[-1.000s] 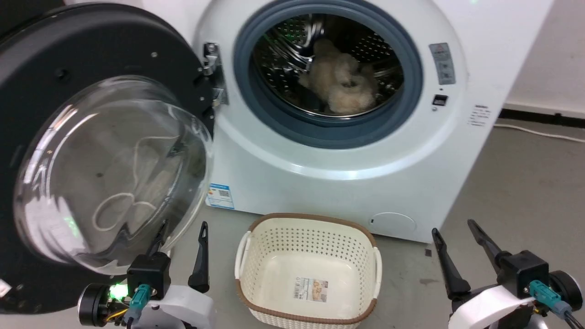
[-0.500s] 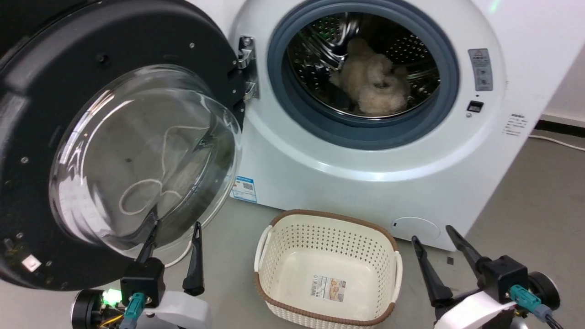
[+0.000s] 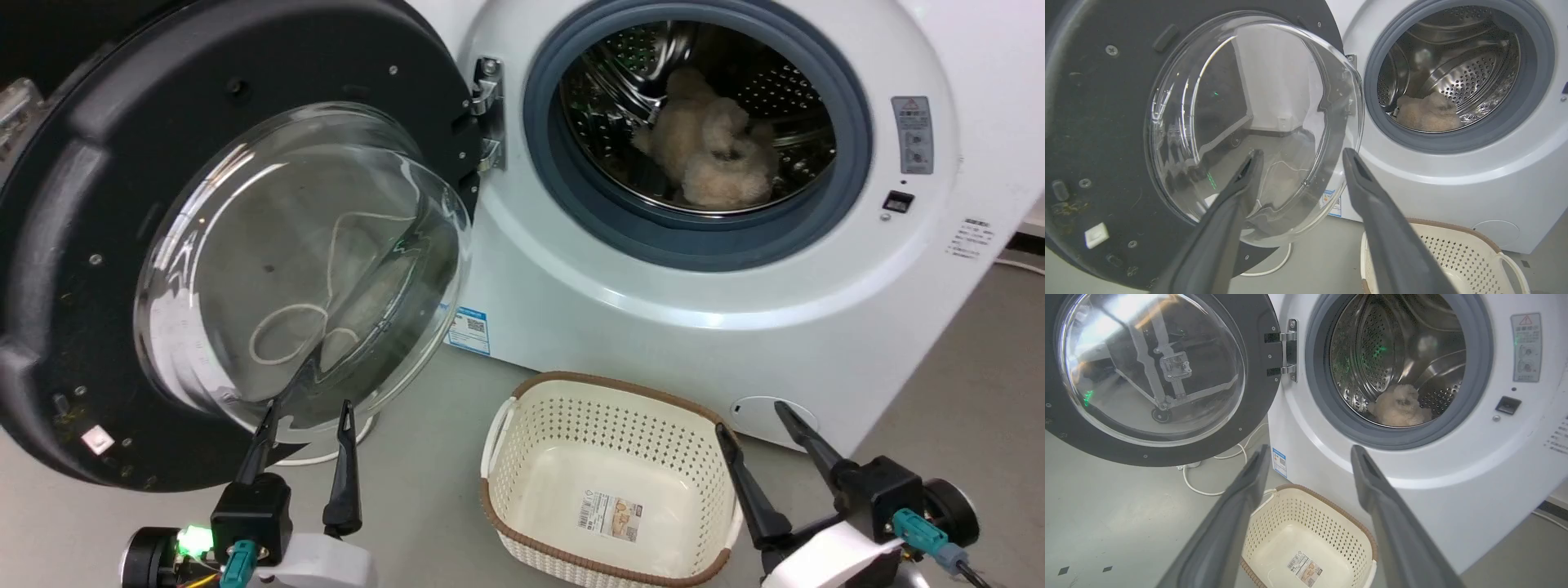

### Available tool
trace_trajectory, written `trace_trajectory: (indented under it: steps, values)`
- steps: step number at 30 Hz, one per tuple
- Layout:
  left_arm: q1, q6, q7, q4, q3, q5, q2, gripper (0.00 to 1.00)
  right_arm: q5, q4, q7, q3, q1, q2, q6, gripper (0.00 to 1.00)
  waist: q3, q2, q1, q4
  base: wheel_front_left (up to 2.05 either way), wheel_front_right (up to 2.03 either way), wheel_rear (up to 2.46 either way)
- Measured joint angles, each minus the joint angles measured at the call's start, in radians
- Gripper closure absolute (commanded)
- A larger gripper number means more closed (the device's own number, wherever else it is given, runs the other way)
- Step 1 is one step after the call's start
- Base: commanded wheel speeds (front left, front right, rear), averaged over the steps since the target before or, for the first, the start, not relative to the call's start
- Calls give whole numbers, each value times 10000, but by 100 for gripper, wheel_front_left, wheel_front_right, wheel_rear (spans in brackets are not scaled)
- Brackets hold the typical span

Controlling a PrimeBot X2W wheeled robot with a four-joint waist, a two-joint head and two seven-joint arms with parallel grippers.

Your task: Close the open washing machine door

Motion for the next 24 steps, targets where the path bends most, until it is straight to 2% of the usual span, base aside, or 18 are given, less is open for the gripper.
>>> trace_trajectory:
  steps: [22,24]
  values:
    - [183,401,-460,-224,-207,-17,134,0,184,347,-466,416,-11,-94,0,0,-17,0,0,901,0,0,0]
    - [267,493,-610,-286,-272,-36,161,0,272,447,-602,523,-11,-132,0,0,-12,0,0,1155,0,0,0]
